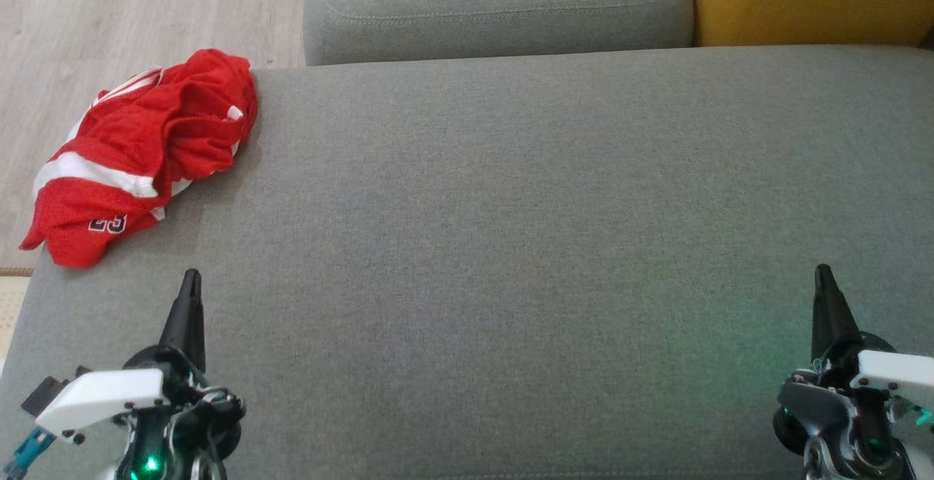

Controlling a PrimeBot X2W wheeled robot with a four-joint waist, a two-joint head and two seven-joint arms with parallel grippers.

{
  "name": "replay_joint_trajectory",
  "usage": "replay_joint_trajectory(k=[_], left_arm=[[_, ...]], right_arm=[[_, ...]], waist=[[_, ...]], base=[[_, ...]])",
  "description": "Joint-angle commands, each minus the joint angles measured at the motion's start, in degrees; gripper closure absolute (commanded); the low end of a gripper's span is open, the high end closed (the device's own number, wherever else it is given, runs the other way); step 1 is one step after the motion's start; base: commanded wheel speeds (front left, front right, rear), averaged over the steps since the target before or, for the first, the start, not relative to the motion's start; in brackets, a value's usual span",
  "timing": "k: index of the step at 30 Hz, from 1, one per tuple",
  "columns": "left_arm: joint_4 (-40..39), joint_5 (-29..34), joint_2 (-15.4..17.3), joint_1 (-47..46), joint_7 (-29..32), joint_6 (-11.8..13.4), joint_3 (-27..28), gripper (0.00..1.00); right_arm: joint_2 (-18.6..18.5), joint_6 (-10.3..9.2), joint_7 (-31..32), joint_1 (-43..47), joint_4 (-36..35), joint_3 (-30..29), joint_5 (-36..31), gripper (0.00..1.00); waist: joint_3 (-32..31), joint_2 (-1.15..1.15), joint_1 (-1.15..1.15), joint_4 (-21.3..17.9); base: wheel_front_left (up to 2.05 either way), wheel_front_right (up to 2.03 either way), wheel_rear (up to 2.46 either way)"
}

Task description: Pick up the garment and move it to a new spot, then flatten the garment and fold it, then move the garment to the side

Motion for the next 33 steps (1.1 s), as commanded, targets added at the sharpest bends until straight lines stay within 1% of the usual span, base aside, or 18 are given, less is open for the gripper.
replay_joint_trajectory(k=[1,21,22,25,33], left_arm=[[-1.68,-0.09,0.52,-2.94,0.42,-0.42,1.98,1.00],[-1.68,-0.09,0.52,-2.94,0.42,-0.42,1.97,1.00],[-0.01,0.01,0.00,0.00,-0.02,0.00,0.00,0.00],[2.74,0.00,-0.44,1.56,-0.10,0.05,-0.18,0.00],[1.41,0.58,-0.38,2.15,-1.44,0.09,-0.79,0.00]], right_arm=[[-0.30,0.40,0.32,-3.07,-2.13,1.22,-0.08,1.00],[-0.30,0.40,0.32,-3.07,-2.13,1.22,-0.08,1.00],[0.00,0.00,-0.02,0.00,-0.01,0.02,-0.01,0.00],[0.24,-0.05,-0.02,1.35,2.80,0.13,0.00,0.00],[0.21,-0.03,-1.36,1.34,2.33,1.66,-0.70,0.00]], waist=[[0.00,0.00,0.00,0.00],[0.00,0.00,0.00,0.00],[0.00,0.00,0.00,0.00],[0.00,0.00,0.00,0.00],[0.00,0.00,0.00,-0.09]], base=[[0.00,0.00,0.00],[0.00,0.00,0.00],[0.00,0.00,0.00],[0.00,0.00,0.00],[0.00,0.00,0.00]])
